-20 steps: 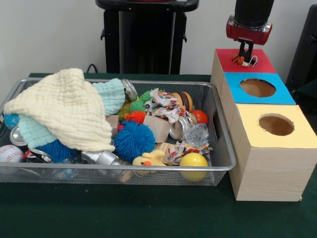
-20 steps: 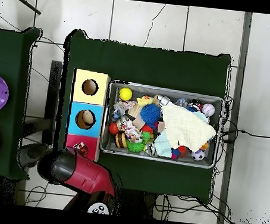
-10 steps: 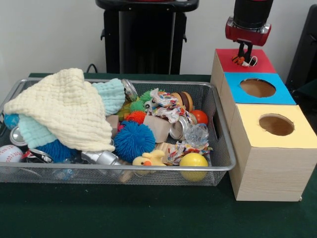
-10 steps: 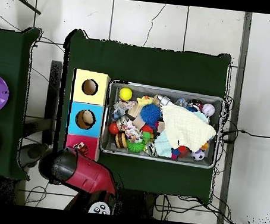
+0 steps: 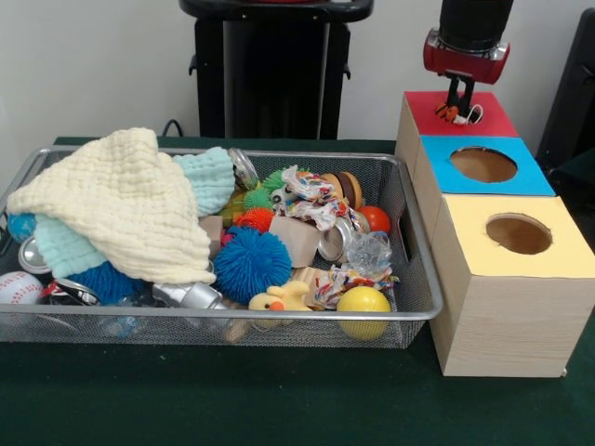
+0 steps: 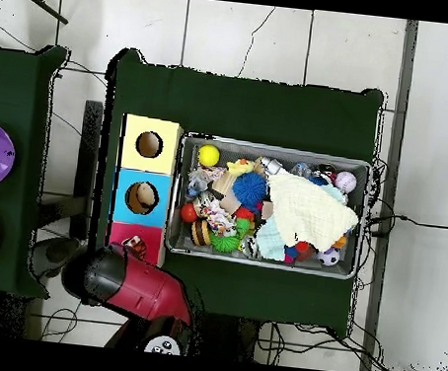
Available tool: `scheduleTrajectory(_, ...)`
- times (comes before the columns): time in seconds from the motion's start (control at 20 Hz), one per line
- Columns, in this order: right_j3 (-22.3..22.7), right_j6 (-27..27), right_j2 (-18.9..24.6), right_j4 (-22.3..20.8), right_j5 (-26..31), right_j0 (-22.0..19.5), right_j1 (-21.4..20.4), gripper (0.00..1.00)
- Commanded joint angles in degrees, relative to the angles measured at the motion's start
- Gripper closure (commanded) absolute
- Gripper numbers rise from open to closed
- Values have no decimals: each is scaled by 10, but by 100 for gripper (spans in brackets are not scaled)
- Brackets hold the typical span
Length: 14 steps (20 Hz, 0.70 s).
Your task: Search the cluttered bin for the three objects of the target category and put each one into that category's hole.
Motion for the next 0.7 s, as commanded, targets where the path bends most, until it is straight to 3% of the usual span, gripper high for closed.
scheduleTrajectory(0.05, -107, 176, -50, -81, 298, 14, -26, 100)
scheduleTrajectory(0.3, -136, 178, -51, -93, 375, -3, -42, 100)
scheduleTrajectory(0.7, -162, 164, -63, -103, 419, -1, -41, 100)
